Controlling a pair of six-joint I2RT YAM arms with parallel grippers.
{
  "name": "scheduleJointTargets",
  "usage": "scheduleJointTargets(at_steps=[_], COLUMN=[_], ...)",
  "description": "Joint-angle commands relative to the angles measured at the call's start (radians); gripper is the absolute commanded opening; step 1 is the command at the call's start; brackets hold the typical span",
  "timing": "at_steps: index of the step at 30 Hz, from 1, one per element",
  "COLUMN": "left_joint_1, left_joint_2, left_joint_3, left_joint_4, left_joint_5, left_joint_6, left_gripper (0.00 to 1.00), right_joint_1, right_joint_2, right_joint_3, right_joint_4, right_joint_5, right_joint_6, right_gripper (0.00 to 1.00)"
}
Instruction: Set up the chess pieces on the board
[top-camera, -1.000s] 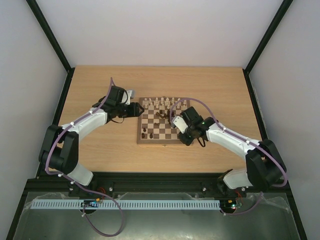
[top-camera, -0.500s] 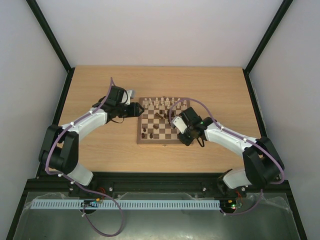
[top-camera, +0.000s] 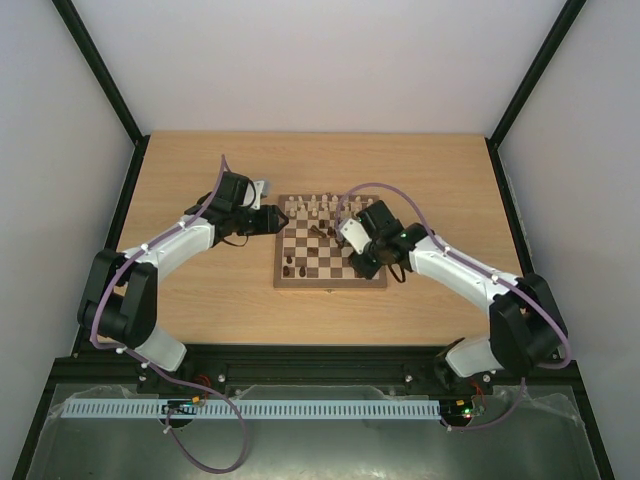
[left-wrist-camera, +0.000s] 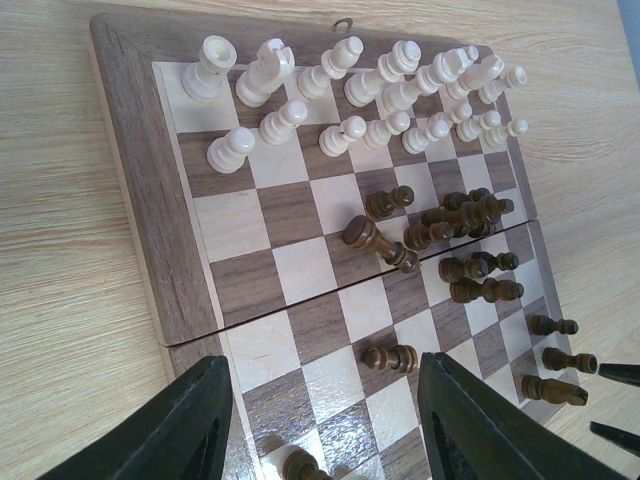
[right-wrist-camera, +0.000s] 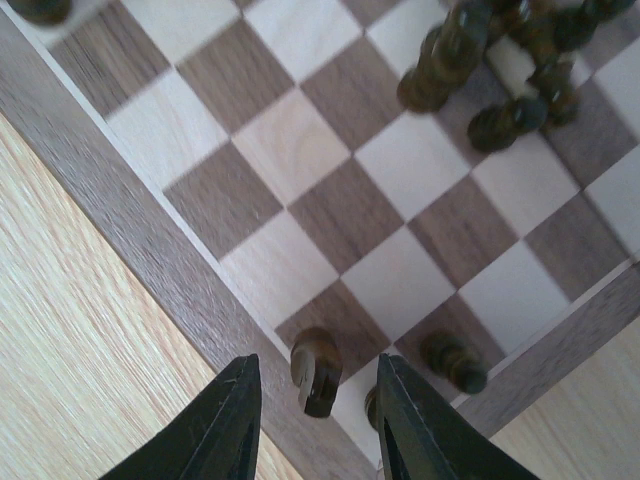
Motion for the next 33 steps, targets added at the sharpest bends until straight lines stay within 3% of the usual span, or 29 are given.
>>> scheduleJointTargets(at_steps=[1,14,33], left_joint_1=[0.006,0.011,0.067], left_joint_2=[-0.011,-0.106,-0.117], left_joint_3=[0.005,-0.032,-0.074], left_joint_4=[-0.041,-0.103,-0.059], left_joint_5=[0.018,-0.031,0.014], left_joint_6=[0.018,0.055,0.056], left_gripper=[0.53,0.54,0.54], right_joint_1=[0.006,0.027,0.083], right_joint_2=[0.067,0.361,0.544], right_joint_3=[0.101,0.406,0.483], right_joint_4=[-0.035,-0.053,-0.088], right_joint_5=[-0.063,-0.175,-0.104], right_joint_6=[-0.019,0.003,0.017], right_gripper=[0.33,0.36,0.39])
